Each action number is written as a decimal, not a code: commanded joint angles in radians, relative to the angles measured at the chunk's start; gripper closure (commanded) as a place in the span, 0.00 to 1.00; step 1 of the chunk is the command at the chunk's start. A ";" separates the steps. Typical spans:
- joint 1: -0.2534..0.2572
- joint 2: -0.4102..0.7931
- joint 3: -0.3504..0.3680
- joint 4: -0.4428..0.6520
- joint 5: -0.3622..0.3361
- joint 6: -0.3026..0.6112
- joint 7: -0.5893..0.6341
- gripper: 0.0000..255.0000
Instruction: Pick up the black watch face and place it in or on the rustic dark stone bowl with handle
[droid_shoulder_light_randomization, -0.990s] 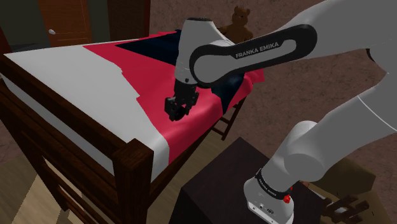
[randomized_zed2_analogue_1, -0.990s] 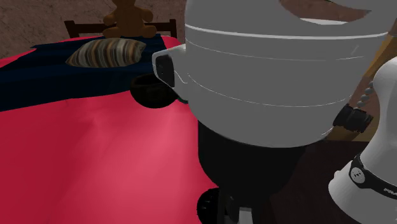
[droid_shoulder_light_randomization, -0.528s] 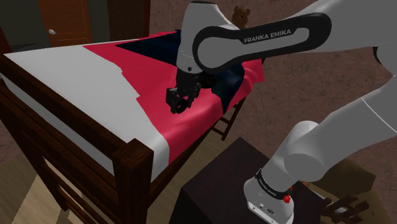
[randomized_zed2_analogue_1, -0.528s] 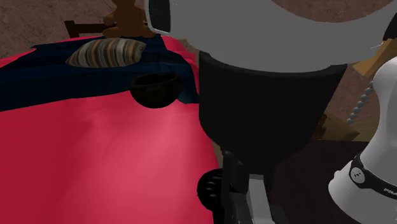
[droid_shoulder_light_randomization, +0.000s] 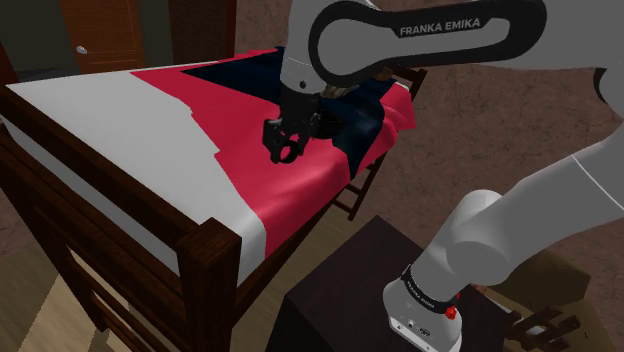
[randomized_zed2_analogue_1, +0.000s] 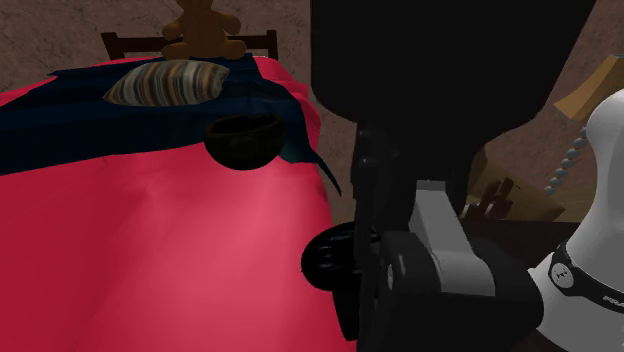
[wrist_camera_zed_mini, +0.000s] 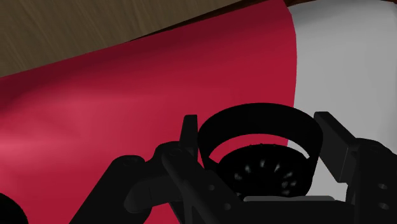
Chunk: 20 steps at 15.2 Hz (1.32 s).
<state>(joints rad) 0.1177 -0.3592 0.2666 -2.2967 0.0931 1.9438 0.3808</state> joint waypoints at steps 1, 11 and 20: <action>0.000 -0.006 -0.002 0.019 0.000 -0.026 -0.001 1.00; -0.022 -0.007 -0.042 0.111 -0.017 -0.121 -0.048 1.00; -0.111 0.086 -0.179 0.189 -0.076 -0.111 -0.248 1.00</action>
<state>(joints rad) 0.0171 -0.2932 0.1023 -2.1298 0.0241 1.8352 0.1568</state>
